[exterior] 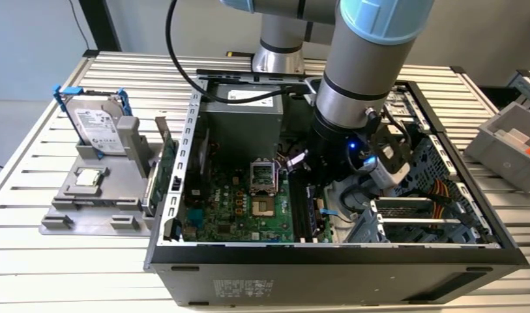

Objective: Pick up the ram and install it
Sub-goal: 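Insert the ram into the slot, then press down the ram until it locks into place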

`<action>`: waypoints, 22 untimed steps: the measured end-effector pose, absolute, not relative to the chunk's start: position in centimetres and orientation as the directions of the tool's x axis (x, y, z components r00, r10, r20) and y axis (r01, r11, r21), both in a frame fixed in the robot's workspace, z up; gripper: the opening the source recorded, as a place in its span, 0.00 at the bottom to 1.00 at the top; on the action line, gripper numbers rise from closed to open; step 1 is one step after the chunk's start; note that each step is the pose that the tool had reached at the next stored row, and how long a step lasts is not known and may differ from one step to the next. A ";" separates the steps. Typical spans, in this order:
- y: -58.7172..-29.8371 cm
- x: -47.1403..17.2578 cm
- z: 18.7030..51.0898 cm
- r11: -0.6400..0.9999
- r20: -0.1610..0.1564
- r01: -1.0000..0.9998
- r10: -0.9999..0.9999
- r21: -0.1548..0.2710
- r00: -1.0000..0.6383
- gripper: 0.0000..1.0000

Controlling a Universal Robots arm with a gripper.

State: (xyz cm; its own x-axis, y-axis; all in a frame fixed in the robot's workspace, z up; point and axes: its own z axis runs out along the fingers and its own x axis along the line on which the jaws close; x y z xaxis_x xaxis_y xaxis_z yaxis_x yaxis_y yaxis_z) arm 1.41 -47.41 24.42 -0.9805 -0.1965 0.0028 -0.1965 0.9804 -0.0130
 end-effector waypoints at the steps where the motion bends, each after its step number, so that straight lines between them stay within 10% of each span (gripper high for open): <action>1: -47.4 1.4 24.4 0.980 0.003 -0.199 -0.199 -0.013 -0.980 0.00; 22: -47.4 1.4 24.7 0.914 -0.001 -0.407 -0.407 0.001 -0.914 0.00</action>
State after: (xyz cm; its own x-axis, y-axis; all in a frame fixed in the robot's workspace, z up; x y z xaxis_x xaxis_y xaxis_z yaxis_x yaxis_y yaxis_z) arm 1.42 -47.40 24.66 -0.9136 -0.4066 -0.0013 -0.4066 0.9136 0.0007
